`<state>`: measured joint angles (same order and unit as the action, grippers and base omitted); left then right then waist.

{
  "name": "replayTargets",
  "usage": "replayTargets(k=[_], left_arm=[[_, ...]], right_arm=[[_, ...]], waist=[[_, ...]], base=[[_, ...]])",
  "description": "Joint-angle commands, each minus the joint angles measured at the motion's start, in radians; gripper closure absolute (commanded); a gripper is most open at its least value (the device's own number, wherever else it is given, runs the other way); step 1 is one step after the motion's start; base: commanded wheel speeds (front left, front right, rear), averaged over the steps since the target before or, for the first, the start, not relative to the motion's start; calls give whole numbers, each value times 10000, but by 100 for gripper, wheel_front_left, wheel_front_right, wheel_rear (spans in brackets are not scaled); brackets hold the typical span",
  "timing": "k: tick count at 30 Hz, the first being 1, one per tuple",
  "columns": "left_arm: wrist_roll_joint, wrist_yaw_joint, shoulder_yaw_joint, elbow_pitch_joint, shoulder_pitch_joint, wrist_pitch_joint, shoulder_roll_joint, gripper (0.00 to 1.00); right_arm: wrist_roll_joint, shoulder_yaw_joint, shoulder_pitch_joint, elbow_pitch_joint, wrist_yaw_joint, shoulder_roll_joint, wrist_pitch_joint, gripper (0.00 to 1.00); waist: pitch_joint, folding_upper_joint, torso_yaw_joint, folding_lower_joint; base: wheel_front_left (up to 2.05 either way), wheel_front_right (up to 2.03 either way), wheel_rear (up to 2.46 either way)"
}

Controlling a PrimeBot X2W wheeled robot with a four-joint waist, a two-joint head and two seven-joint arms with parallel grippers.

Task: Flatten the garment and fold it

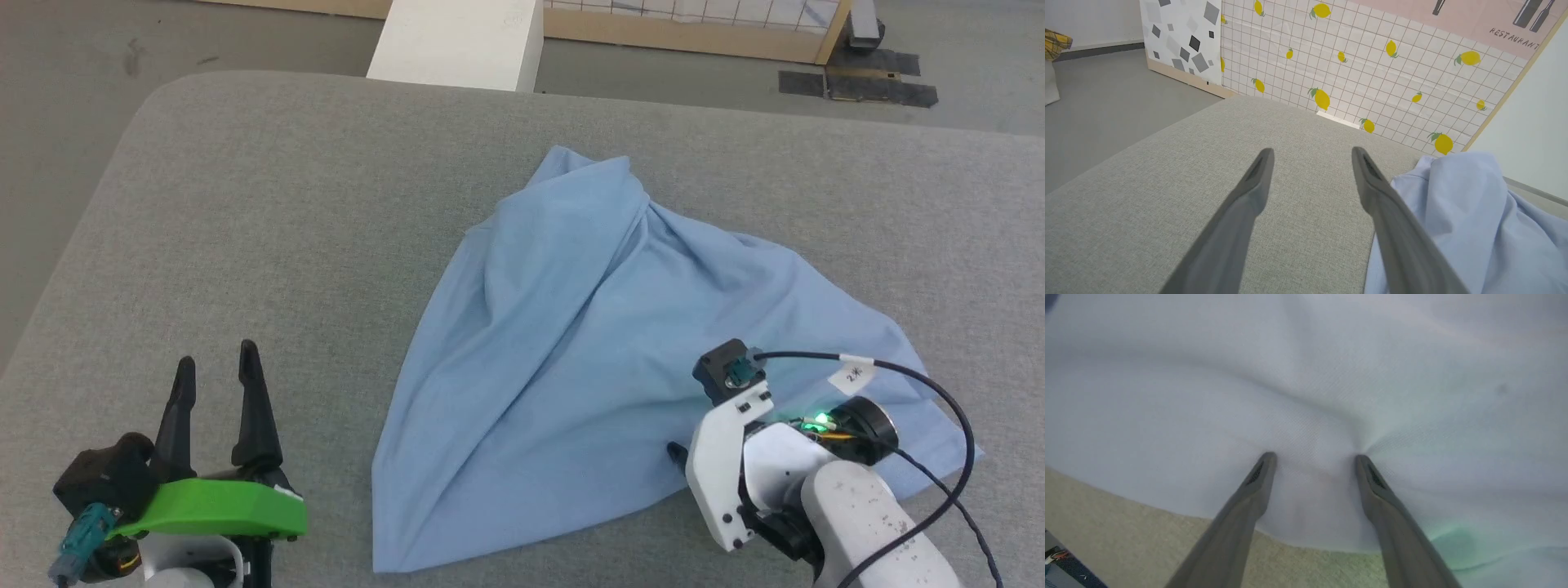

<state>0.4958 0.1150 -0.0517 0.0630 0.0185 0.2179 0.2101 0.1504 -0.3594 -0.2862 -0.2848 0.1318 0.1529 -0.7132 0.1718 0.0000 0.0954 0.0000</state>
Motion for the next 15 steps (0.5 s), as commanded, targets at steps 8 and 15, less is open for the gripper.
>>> replayTargets(k=[8,15], left_arm=[[-25,-88,-9,-295,-356,120,-25,0],[-22,-55,-83,-253,-367,-60,61,0]], right_arm=[[938,-147,211,235,-11,666,-320,100],[1550,1251,1410,1578,-11,2387,-1255,100]], waist=[[-42,0,-134,0],[-296,0,-281,0]], base=[[0,0,0],[0,0,0]])
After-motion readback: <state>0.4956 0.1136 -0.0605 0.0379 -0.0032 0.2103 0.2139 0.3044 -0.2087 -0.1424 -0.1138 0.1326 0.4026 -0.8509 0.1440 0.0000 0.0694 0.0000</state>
